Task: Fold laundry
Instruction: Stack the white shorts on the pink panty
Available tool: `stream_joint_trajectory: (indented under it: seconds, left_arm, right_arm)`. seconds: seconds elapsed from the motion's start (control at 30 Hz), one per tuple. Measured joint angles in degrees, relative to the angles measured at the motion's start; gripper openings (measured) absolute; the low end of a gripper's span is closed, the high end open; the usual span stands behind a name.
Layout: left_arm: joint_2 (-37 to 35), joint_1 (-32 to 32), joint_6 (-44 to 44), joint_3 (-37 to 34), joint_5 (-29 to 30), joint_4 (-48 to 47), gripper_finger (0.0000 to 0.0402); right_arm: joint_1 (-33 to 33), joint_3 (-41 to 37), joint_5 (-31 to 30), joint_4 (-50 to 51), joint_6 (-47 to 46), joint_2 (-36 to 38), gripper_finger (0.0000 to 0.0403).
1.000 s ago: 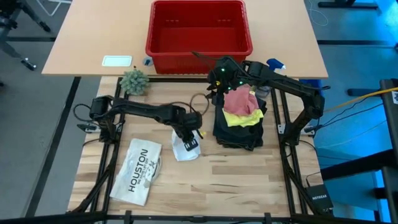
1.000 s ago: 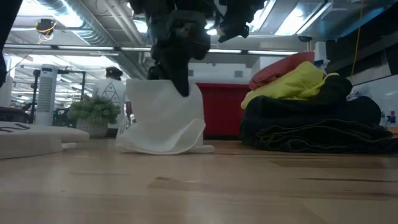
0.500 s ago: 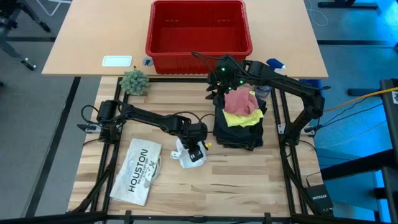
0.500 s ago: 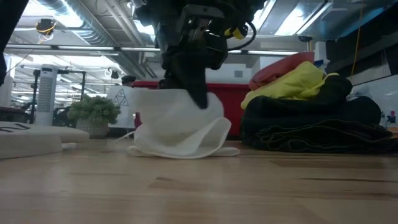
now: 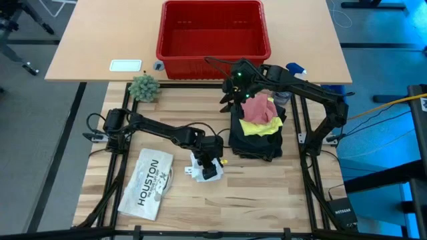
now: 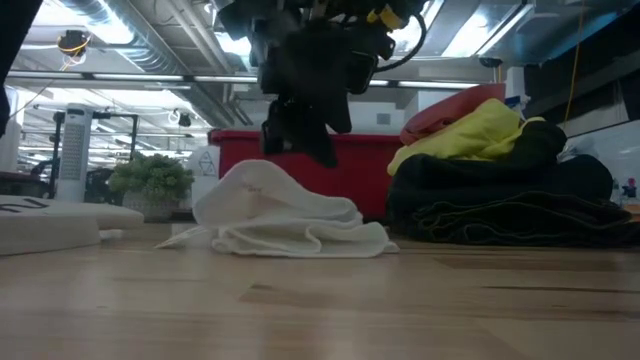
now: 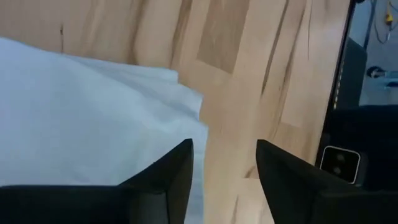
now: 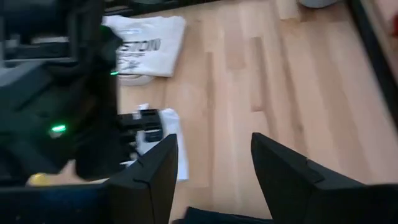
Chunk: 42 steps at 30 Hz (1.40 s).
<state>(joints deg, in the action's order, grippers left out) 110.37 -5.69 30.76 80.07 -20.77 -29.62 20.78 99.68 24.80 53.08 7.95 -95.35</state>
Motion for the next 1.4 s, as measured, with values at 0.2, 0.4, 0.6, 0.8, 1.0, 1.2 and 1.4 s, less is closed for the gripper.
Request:
stream_joint_trajectory:
  seconds: [0.2, 0.4, 0.6, 0.8, 1.0, 1.2, 1.4]
  left_arm:
    - [-7.4, -0.6, -2.3, 0.0, 10.7, -4.9, 0.0168]
    - [-19.0, -1.2, -0.9, -3.1, 22.5, -3.8, 0.0168]
    - [-33.1, -0.8, 3.3, -17.4, 25.1, 16.4, 0.0168]
    - [-44.4, 2.0, 2.2, -29.9, 24.8, 32.2, 0.0168]
    - [-51.1, 8.1, 0.6, -35.2, 19.0, 37.2, 0.0168]
    - [-54.6, 14.2, -2.7, -35.7, 11.5, 35.2, 0.0168]
    - [-55.1, 17.4, -5.9, -35.8, 3.4, 30.3, 0.0168]
  right_arm:
    - [-0.2, -2.4, 5.1, 1.6, -0.3, 0.1, 0.0195]
    - [-2.9, -16.1, 9.3, -7.6, -4.8, 0.0, 0.0195]
    - [-8.8, -29.1, 9.7, -26.0, -13.0, -0.1, 0.0195]
    - [-13.4, -30.0, 2.5, -32.6, -13.2, -1.2, 0.0195]
    - [-15.3, -29.2, 0.0, -36.3, -13.5, -5.7, 0.0195]
    - [-15.1, -22.8, 0.0, -34.8, -13.3, -14.4, 0.0195]
    - [-14.3, -15.0, -0.1, -30.1, -11.5, -23.4, 0.0195]
